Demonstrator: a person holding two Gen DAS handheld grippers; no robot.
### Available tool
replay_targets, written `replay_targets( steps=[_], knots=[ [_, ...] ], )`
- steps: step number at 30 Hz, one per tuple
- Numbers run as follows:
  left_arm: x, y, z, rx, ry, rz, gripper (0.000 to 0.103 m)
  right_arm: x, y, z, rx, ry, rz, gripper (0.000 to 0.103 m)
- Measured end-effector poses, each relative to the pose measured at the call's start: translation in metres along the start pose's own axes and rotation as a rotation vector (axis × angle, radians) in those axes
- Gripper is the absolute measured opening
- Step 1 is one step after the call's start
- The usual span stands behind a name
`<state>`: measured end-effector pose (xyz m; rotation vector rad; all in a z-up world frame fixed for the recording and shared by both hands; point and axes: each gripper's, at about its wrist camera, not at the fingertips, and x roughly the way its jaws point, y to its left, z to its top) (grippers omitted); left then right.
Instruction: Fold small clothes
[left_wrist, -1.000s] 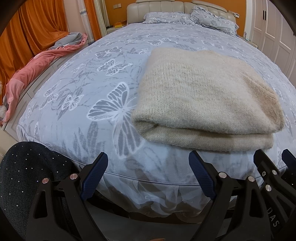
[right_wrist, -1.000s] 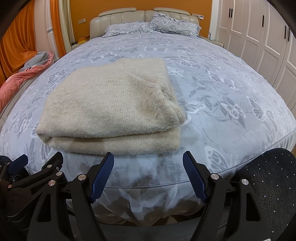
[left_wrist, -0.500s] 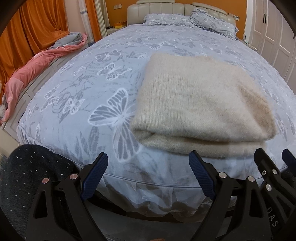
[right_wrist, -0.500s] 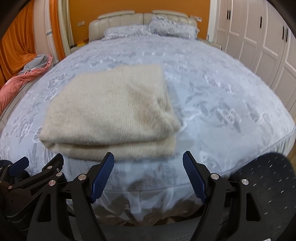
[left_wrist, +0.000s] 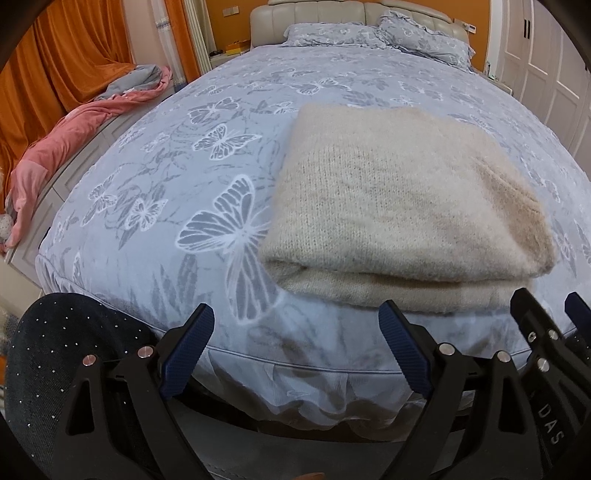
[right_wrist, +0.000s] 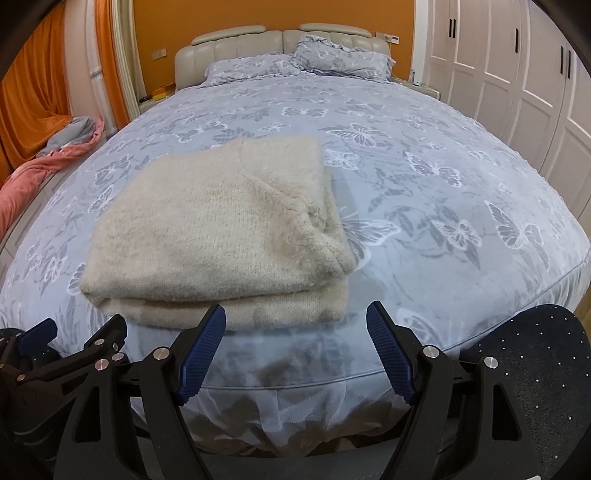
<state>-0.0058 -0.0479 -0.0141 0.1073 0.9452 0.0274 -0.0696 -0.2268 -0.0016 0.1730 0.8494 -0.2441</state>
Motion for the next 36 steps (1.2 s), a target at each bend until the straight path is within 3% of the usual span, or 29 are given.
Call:
replay_targets(
  steps=[36],
  knots=[
    [-0.002,-0.003,0.011,0.009,-0.001,0.005,0.090,0.002,-0.002,0.006,0.019,0.019,0.002,0.077]
  ],
)
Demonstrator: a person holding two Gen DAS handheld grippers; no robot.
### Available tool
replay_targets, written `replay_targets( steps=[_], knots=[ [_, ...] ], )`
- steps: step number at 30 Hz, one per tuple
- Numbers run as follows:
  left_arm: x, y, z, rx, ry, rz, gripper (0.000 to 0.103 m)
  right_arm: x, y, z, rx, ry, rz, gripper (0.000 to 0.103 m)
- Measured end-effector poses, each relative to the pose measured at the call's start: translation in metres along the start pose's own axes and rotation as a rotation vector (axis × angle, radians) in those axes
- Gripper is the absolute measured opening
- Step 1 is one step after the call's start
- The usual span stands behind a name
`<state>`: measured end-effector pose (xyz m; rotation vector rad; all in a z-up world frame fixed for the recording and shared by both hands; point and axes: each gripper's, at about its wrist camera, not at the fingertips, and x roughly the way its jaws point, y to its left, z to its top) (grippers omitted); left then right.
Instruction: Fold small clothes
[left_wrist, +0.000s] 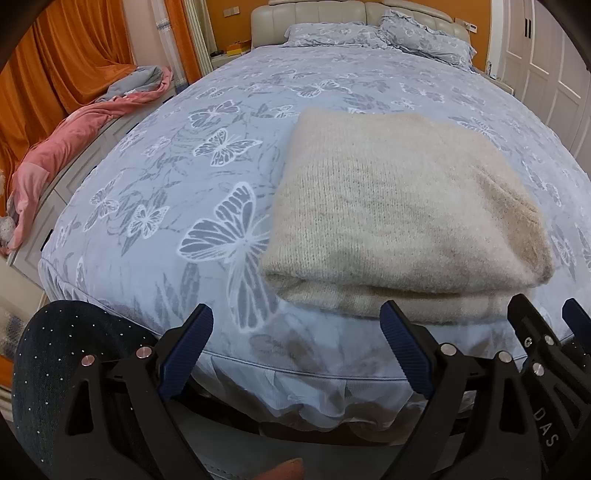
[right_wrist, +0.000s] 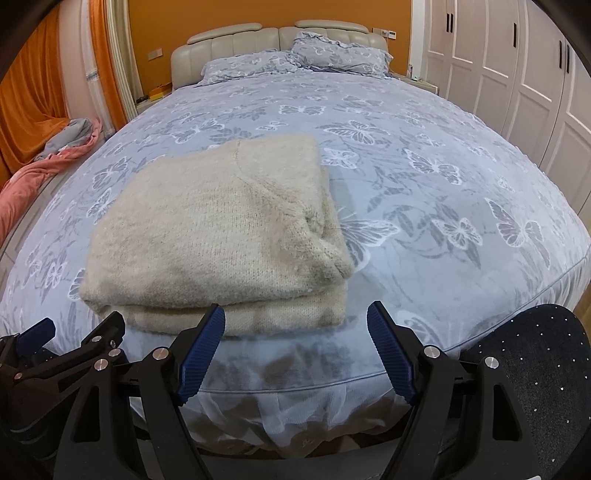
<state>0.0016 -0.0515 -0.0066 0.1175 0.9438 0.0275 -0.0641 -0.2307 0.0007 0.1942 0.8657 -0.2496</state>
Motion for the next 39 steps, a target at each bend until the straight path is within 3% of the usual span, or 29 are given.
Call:
replay_targets(
  steps=[12,21,39],
  knots=[
    [-0.001,0.002,0.011,-0.004,0.008,0.000,0.090,-0.001,0.004,0.009,0.015,0.030,-0.004,0.077],
    [0.010,0.000,0.019,0.026,0.142,-0.007,0.090,0.006,0.004,0.017,-0.010,0.106,-0.026,0.077],
    [0.015,-0.001,0.020,0.024,0.187,-0.006,0.089,0.011,0.007,0.021,-0.017,0.151,-0.037,0.077]
  ],
)
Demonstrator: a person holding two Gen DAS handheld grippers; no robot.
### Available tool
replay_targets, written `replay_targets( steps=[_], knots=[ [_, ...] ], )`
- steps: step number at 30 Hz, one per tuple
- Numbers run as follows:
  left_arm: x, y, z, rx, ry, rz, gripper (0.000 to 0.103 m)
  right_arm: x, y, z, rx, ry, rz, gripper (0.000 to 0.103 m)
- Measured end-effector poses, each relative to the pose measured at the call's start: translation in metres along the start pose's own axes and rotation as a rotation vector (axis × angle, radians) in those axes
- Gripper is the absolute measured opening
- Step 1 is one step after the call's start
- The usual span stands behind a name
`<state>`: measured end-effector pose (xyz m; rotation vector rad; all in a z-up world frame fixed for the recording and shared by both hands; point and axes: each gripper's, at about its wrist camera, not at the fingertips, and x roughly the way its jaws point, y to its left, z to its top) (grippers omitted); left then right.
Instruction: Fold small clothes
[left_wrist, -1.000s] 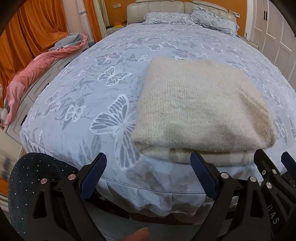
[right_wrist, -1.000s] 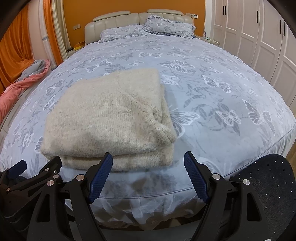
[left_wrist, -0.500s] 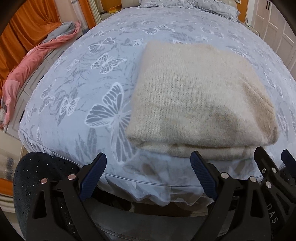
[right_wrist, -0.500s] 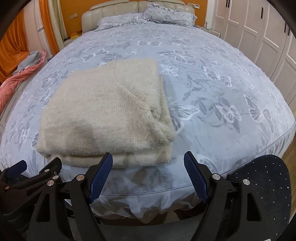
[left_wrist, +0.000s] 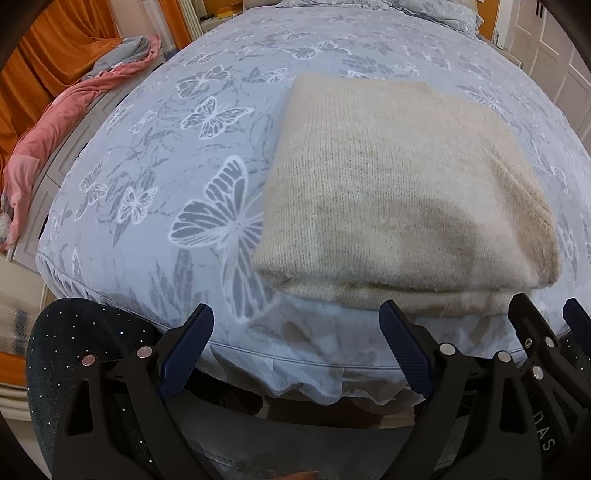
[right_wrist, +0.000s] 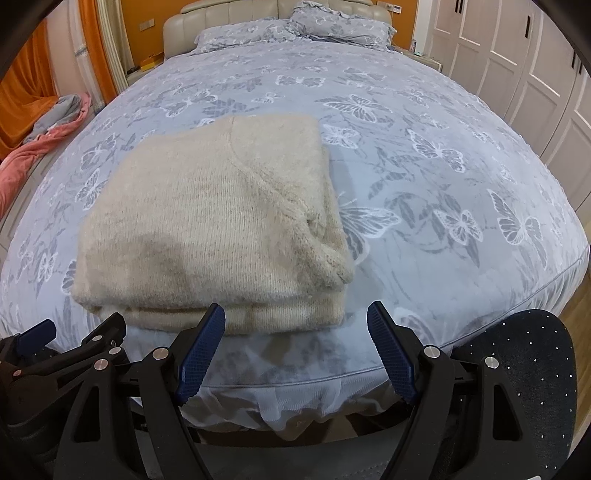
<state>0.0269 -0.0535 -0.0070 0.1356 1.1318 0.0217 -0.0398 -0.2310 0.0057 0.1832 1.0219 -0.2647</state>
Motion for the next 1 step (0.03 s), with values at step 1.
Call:
replay_targets(
  steps=[1],
  knots=[
    [-0.0014,0.0003,-0.0002,0.001,-0.001,-0.001,0.089,-0.0005,-0.0002,-0.0005,0.002,0.005,0.002,0.077]
  ],
)
